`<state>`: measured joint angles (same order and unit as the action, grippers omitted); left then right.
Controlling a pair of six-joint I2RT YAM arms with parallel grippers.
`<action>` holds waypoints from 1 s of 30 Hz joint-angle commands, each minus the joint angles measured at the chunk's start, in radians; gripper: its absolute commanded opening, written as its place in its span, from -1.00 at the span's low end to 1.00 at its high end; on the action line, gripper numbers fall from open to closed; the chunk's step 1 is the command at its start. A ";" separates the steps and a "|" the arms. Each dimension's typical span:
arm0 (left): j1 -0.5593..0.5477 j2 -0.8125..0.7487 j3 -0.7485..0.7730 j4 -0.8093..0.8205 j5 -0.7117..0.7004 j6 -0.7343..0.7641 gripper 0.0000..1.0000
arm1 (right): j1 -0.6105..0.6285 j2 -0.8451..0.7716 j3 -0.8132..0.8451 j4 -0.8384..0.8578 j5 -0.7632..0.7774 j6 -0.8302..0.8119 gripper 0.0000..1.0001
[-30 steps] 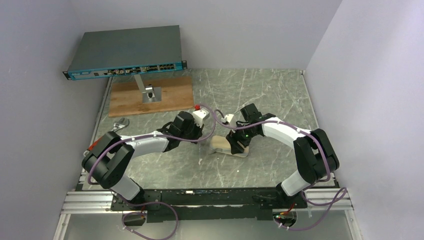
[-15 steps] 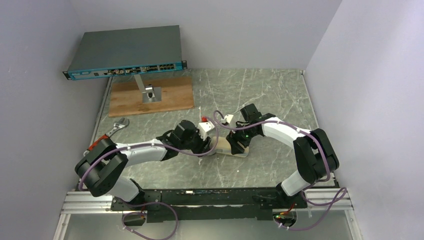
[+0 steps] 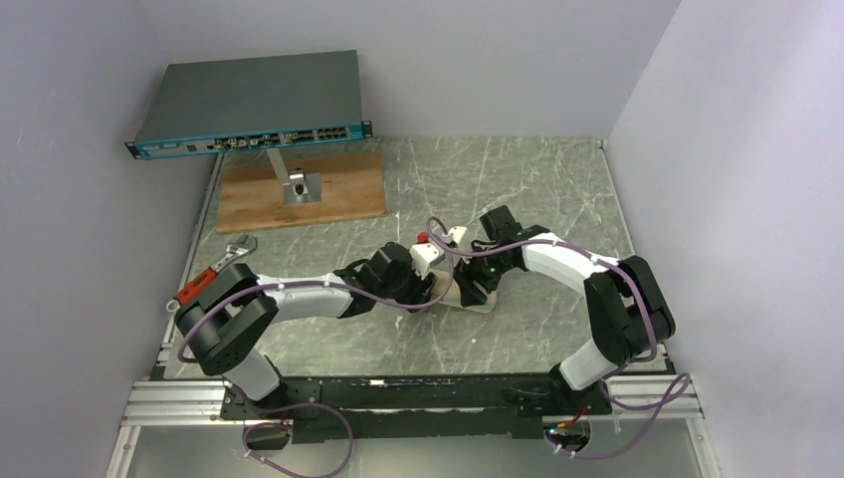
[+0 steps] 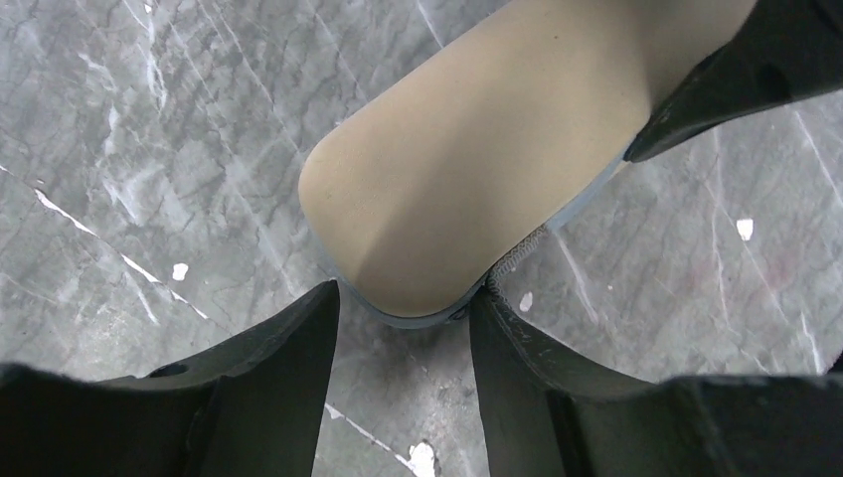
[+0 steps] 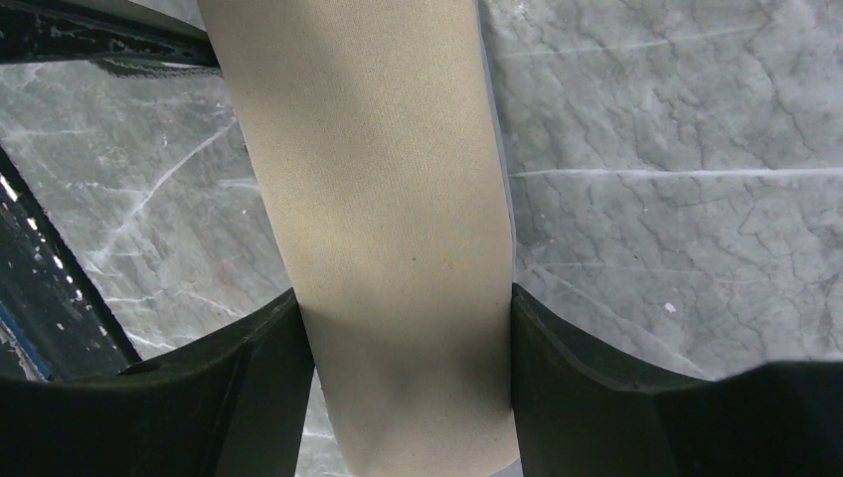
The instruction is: Open the umbrella
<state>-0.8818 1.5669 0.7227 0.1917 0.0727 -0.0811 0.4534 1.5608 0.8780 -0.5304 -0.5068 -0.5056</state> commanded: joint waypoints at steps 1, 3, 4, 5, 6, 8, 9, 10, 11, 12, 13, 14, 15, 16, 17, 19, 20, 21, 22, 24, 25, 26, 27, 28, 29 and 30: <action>-0.011 0.049 0.075 0.020 -0.070 -0.038 0.11 | -0.004 0.029 -0.019 -0.045 0.007 0.008 -0.62; -0.019 0.066 0.088 0.019 -0.119 -0.048 0.08 | -0.005 0.037 -0.014 -0.049 0.001 0.009 -0.64; -0.022 0.072 0.093 0.015 -0.126 -0.057 0.01 | -0.004 0.039 -0.011 -0.051 -0.002 0.007 -0.65; -0.021 0.075 0.094 0.013 -0.136 -0.061 -0.10 | -0.004 0.038 -0.012 -0.053 -0.005 0.004 -0.65; -0.021 0.075 0.092 0.014 -0.144 -0.057 -0.22 | -0.004 0.036 -0.015 -0.054 -0.005 -0.003 -0.66; -0.018 0.062 0.072 0.034 -0.142 -0.019 -0.40 | -0.004 0.027 -0.029 -0.059 -0.003 -0.027 -0.68; -0.013 0.050 0.058 0.047 -0.129 0.001 -0.47 | -0.005 0.021 -0.039 -0.063 0.000 -0.045 -0.70; -0.001 0.036 0.039 0.062 -0.103 0.016 -0.55 | -0.005 0.017 -0.049 -0.067 0.001 -0.067 -0.73; 0.011 0.024 0.023 0.077 -0.074 0.032 -0.62 | -0.005 0.015 -0.058 -0.072 0.001 -0.091 -0.78; 0.027 0.014 0.005 0.088 -0.025 0.049 -0.67 | -0.005 0.014 -0.069 -0.075 0.004 -0.115 -0.82; 0.041 0.005 -0.011 0.098 0.008 0.065 -0.70 | -0.006 0.012 -0.079 -0.075 0.009 -0.137 -0.85; 0.055 -0.003 -0.028 0.117 0.029 0.102 -0.73 | -0.007 0.009 -0.090 -0.078 0.012 -0.163 -0.87; 0.070 -0.009 -0.046 0.131 0.048 0.128 -0.76 | -0.007 0.005 -0.101 -0.080 0.013 -0.193 -0.89; 0.086 -0.014 -0.057 0.137 0.067 0.142 -0.79 | -0.007 -0.002 -0.111 -0.080 0.015 -0.221 -0.91; 0.107 -0.016 -0.062 0.133 0.089 0.152 -0.82 | -0.006 -0.009 -0.121 -0.080 0.017 -0.249 -0.93; 0.137 -0.018 -0.063 0.126 0.116 0.173 -0.87 | -0.006 -0.017 -0.131 -0.088 0.018 -0.300 -0.97; 0.147 -0.020 -0.065 0.128 0.124 0.185 -0.90 | -0.008 -0.020 -0.133 -0.094 0.019 -0.325 -0.98; 0.156 -0.021 -0.066 0.130 0.137 0.200 -0.91 | -0.007 -0.021 -0.135 -0.097 0.020 -0.343 -0.99; 0.165 -0.022 -0.065 0.130 0.150 0.214 -0.91 | -0.007 -0.025 -0.138 -0.099 0.024 -0.361 -1.00; 0.180 -0.027 -0.065 0.127 0.185 0.244 -0.91 | -0.007 -0.029 -0.149 -0.092 0.041 -0.382 -1.00; 0.184 -0.031 -0.065 0.123 0.198 0.262 -0.90 | -0.007 -0.027 -0.151 -0.092 0.048 -0.393 -1.00; 0.187 -0.037 -0.065 0.117 0.210 0.277 -0.87 | -0.007 -0.025 -0.154 -0.091 0.055 -0.400 -1.00; 0.187 -0.044 -0.068 0.112 0.217 0.288 -0.85 | -0.006 -0.022 -0.156 -0.089 0.062 -0.401 -1.00; 0.188 -0.053 -0.072 0.106 0.219 0.299 -0.81 | -0.009 -0.020 -0.157 -0.088 0.069 -0.400 -1.00; 0.189 -0.062 -0.078 0.101 0.215 0.306 -0.80 | -0.009 -0.017 -0.158 -0.086 0.075 -0.398 -1.00; 0.192 -0.070 -0.084 0.099 0.206 0.309 -0.78 | -0.013 -0.014 -0.158 -0.085 0.078 -0.397 -1.00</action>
<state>-0.7517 1.5730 0.6556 0.2958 0.3611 0.1394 0.4480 1.5097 0.7891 -0.4484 -0.5446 -0.7834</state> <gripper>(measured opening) 0.210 0.614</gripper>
